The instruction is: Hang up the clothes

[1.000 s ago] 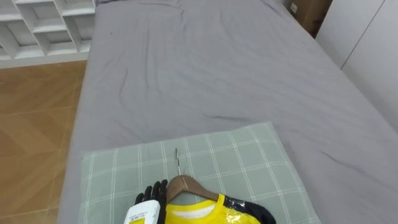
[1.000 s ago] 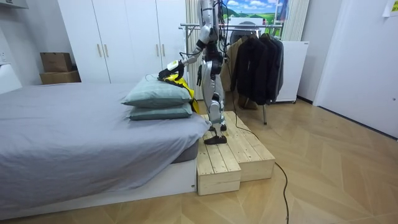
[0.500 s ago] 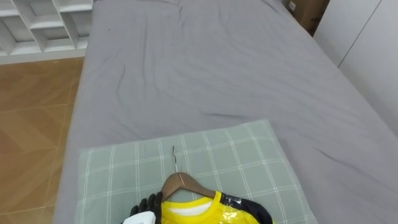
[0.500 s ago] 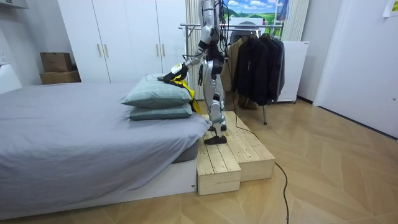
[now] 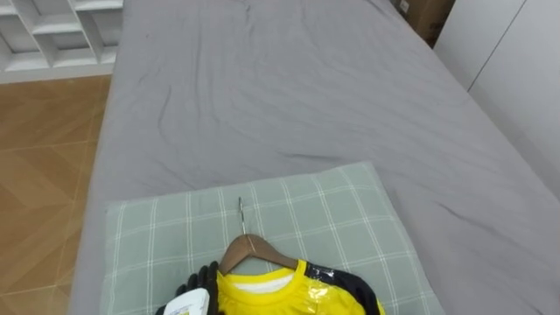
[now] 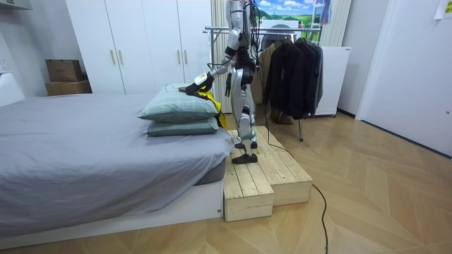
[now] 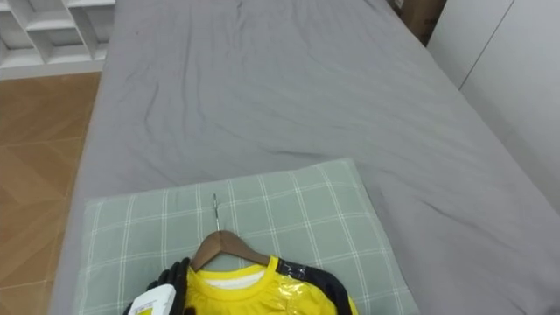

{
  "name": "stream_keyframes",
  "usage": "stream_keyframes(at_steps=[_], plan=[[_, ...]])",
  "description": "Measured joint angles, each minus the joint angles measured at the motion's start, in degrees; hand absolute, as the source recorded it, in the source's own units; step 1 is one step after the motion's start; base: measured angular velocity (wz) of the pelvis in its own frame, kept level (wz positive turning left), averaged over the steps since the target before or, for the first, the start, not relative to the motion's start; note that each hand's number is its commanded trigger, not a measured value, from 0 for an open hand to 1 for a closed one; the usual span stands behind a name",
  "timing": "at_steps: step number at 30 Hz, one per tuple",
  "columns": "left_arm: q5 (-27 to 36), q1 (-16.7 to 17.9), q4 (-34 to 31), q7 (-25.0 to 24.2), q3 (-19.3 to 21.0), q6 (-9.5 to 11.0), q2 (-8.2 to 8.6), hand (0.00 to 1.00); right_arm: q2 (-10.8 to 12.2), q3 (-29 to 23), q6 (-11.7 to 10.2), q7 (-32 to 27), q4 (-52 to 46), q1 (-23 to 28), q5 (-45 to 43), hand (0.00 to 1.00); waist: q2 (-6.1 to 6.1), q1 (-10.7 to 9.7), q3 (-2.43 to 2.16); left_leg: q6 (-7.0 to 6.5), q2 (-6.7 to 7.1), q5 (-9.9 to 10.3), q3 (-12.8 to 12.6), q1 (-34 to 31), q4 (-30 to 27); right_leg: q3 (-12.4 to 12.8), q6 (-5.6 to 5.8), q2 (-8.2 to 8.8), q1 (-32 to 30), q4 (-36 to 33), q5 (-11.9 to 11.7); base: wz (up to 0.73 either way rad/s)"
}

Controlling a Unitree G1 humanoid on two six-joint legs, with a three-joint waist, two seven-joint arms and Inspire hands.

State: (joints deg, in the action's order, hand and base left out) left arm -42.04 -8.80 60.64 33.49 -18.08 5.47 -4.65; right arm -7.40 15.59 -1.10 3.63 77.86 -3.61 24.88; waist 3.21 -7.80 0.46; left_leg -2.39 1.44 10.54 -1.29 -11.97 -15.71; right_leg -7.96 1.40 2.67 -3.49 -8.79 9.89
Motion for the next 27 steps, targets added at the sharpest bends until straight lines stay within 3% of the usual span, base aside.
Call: stream_keyframes(at_steps=[10, 16, 17, 18, 27], plan=[[2.0, -1.0, 0.0, 0.1, 1.2, -0.1, -0.1, 0.0, 0.6, 0.0, 0.7, -0.4, 0.0, -0.4, 0.3, 0.0, 0.93, 0.0, 0.46, 0.35, -0.66, -0.5, 0.0, -1.0, 0.0, -0.1, -0.51, -0.55, -1.0, -0.1, -0.3, 0.0], [2.0, -1.9, 0.0, 0.0, 4.0, 0.0, 0.24, 0.0, 0.6, -0.1, 1.2, -0.5, 0.1, -0.8, 0.3, 0.0, 1.06, -0.1, 0.47, 0.77, -0.83, -0.9, 0.2, -1.6, -0.1, -0.1, -0.88, -0.79, -1.7, 0.0, -0.6, 0.0], [2.0, -2.0, 0.0, 0.0, 4.5, 0.0, 0.35, 0.18, 0.6, -0.1, 1.2, -0.5, 0.1, -0.8, 0.3, 0.0, 1.08, -0.1, 0.46, 0.78, -0.83, -0.9, 0.2, -1.6, -0.1, -0.1, -0.88, -0.79, -1.7, 0.0, -0.6, 0.0], [2.1, -2.3, 0.0, 0.0, 5.3, 0.0, 0.51, 1.0, 0.6, -0.1, 1.2, -0.5, 0.1, -0.8, 0.3, 0.0, 1.12, -0.1, 0.45, 0.8, -0.83, -1.0, 0.2, -1.6, 0.0, -0.1, -0.88, -0.79, -1.7, 0.0, -0.6, 0.0], [3.2, -3.3, 0.1, 0.5, 5.6, -0.1, 0.42, 1.0, 0.6, 0.0, 1.2, -1.3, 0.1, -0.8, 0.3, 0.0, 1.25, -0.1, 0.39, 0.79, -0.83, -1.0, 0.3, -1.7, 0.0, -0.4, -0.93, -0.79, -1.6, -0.1, -0.6, 0.0]])
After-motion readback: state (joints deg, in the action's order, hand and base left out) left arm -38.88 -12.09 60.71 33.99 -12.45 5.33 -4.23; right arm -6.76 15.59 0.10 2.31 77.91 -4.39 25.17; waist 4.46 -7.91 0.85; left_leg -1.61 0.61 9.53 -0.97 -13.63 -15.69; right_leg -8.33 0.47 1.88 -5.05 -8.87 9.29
